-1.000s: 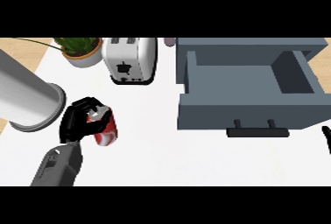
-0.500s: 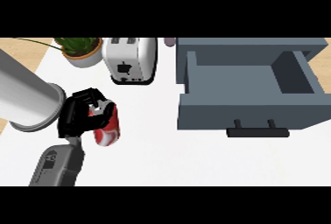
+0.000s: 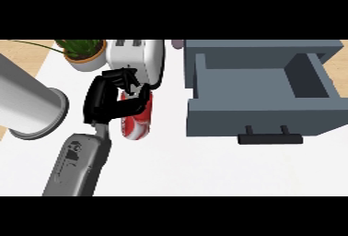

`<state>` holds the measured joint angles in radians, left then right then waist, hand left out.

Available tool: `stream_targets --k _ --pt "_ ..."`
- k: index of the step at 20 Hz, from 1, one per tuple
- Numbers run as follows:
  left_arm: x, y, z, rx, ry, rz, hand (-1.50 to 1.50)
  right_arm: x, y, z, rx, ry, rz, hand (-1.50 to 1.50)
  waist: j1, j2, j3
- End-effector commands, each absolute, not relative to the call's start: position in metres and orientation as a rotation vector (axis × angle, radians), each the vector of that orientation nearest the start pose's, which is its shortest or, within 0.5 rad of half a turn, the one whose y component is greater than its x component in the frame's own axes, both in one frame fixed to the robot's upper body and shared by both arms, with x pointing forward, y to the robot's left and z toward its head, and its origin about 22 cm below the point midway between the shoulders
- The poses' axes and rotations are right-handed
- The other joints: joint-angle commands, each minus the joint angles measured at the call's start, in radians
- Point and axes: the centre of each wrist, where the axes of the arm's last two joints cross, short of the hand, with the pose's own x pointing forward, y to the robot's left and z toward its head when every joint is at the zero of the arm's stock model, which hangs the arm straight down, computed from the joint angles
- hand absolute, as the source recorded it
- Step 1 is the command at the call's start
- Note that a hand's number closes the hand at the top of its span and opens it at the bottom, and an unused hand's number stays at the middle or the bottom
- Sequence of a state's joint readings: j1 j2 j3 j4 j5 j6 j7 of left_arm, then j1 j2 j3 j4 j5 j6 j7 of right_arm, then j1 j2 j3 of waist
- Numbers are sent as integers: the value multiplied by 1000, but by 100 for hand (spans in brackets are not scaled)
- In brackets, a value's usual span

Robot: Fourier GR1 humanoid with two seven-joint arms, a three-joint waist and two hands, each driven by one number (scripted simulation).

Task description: Pick up the can, place it into the drawer and close the drawer

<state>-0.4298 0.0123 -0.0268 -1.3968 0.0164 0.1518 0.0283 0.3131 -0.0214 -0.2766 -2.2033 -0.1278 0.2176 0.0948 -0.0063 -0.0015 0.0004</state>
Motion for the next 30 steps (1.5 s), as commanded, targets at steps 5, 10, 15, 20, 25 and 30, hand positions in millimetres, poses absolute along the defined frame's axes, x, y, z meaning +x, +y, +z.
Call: stream_targets --k 5,10,15,20,25,30 --pt "349 105 134 -32 -1796 -118 150 142 -306 93 -187 -1831 -35 -150 -5 1 0" --pt "367 73 178 -52 -1838 -148 150 140 -318 98 -184 -1846 -44 -150 -13 3 0" --pt "369 49 195 -60 -1847 -181 150 150 -317 93 -198 -1839 -51 -150 -7 2 0" --pt "380 25 223 -53 -1817 -170 150 141 -308 106 -187 -1833 -30 -150 -14 2 0" --pt "392 -2 248 -13 -1809 -181 150 147 -316 103 -182 -1820 -12 -150 -28 5 1" --pt "398 -14 244 7 -1778 -230 150 147 -298 101 -177 -1835 -46 -150 -27 5 0"
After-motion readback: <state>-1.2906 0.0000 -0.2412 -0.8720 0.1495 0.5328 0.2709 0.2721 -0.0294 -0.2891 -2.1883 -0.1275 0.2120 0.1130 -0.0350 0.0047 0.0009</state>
